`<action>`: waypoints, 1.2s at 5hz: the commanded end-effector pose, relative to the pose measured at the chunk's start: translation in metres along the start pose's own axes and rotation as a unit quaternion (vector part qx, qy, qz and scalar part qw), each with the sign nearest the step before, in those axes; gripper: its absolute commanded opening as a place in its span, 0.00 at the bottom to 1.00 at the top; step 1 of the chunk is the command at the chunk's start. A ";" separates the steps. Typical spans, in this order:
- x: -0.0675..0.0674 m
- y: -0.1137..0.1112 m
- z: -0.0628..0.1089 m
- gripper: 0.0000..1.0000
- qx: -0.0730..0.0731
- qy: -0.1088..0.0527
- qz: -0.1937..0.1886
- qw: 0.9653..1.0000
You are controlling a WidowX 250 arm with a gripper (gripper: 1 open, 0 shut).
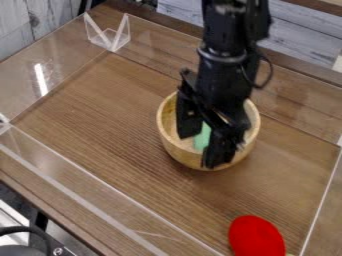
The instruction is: Move the red object to the left side of the table
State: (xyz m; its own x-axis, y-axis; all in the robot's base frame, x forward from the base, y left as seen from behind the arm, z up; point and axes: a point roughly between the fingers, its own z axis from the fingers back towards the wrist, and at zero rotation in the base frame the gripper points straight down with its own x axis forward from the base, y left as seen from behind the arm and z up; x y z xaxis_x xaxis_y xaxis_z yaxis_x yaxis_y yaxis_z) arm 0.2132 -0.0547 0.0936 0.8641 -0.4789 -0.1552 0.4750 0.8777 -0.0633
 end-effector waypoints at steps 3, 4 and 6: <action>0.011 -0.071 -0.008 1.00 0.006 -0.041 -0.070 0.997; 0.012 -0.063 -0.013 1.00 0.002 -0.036 -0.072 0.997; 0.017 -0.048 -0.018 1.00 -0.004 -0.036 -0.049 0.998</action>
State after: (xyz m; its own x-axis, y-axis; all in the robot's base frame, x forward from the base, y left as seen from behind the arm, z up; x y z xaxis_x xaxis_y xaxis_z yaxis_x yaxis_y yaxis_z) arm 0.1943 -0.1024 0.0671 0.8218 -0.5571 -0.1194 0.5501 0.8304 -0.0882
